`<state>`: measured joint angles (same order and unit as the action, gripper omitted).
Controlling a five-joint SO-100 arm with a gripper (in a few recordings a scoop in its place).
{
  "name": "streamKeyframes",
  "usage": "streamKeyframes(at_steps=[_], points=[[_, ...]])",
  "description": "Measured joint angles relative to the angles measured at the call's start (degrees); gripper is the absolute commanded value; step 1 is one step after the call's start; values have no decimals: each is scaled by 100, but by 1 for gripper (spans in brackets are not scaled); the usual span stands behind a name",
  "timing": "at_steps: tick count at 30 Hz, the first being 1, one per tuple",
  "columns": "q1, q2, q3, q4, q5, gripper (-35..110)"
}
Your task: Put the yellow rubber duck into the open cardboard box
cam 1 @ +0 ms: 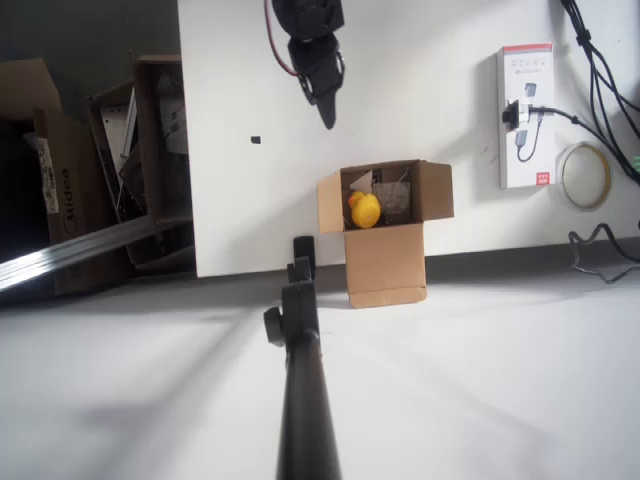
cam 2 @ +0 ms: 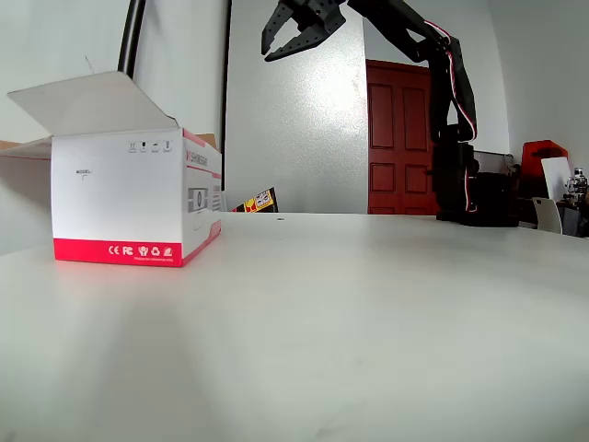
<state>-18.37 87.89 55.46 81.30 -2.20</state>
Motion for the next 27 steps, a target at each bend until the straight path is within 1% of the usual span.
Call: streamKeyframes(at_steps=[7,14,18,27], points=[[773,1020,0,589,-316,0],[1310,2092,88,1107,-527,0],[1406,2962,721,1125,-598,0],[1521,4799,2716,1046,-624,0]])
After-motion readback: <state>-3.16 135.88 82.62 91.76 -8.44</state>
